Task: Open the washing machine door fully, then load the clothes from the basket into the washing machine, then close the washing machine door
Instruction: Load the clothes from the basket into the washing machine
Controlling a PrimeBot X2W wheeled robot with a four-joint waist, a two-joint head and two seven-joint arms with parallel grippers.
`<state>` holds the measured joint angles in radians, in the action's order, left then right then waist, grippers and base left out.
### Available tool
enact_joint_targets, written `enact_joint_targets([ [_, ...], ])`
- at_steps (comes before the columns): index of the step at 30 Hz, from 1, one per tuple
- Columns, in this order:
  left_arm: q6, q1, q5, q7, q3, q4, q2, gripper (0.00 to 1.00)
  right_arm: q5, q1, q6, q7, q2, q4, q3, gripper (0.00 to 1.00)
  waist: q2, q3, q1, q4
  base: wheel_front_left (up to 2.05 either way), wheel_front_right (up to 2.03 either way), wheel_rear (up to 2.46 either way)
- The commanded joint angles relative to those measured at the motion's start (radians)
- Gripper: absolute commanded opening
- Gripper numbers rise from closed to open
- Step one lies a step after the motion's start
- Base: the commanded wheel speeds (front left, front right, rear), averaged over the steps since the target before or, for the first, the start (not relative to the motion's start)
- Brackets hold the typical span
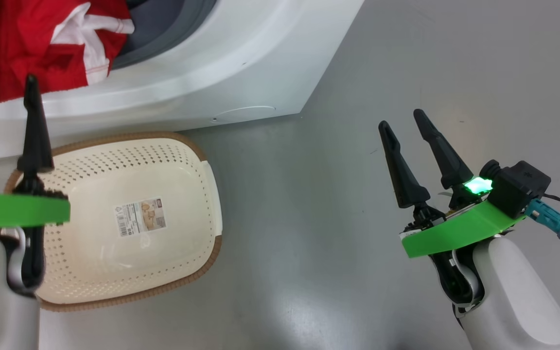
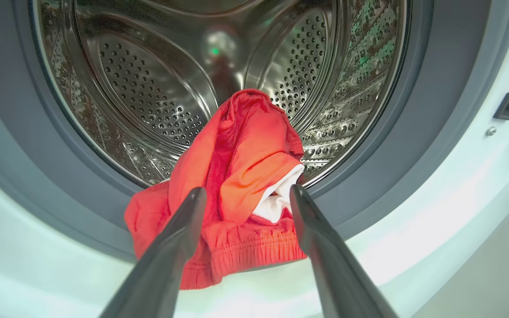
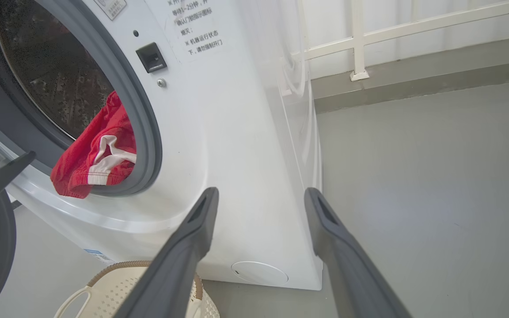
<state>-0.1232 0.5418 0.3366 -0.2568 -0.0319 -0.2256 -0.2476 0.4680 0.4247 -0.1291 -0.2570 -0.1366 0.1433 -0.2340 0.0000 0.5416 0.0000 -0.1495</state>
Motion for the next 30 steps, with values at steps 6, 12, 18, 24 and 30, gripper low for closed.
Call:
enact_joint_targets([
  [6, 0.007, -0.111, -0.020, -0.005, 0.068, 0.115, -0.001, 1.00, -0.002, -0.039, -0.002, -0.005, -0.009, -0.028, -0.008, 1.00, 0.0000, -0.007, 0.0000, 0.014, 0.00, 0.00, 0.00],
  [12, 0.004, -0.195, -0.038, -0.005, 0.089, 0.182, 0.050, 1.00, -0.005, -0.044, -0.002, -0.005, -0.017, -0.032, -0.008, 1.00, 0.0000, -0.014, 0.0000, 0.022, 0.00, 0.00, 0.00],
  [18, 0.000, -0.260, -0.072, -0.005, 0.110, 0.237, 0.092, 1.00, -0.009, -0.056, -0.002, -0.005, -0.029, -0.044, 0.001, 1.00, 0.0000, -0.021, 0.0000, 0.031, 0.00, 0.00, 0.00],
  [24, -0.004, -0.302, -0.095, -0.005, 0.135, 0.254, 0.128, 1.00, -0.017, -0.071, -0.002, -0.005, -0.038, -0.056, 0.016, 1.00, 0.0000, -0.027, 0.0000, 0.041, 0.00, 0.00, 0.00],
  [30, -0.006, -0.314, -0.113, -0.005, 0.141, 0.249, 0.143, 1.00, -0.022, -0.078, -0.002, -0.005, -0.039, -0.059, 0.017, 1.00, 0.0000, -0.040, 0.0000, 0.044, 0.00, 0.00, 0.00],
])
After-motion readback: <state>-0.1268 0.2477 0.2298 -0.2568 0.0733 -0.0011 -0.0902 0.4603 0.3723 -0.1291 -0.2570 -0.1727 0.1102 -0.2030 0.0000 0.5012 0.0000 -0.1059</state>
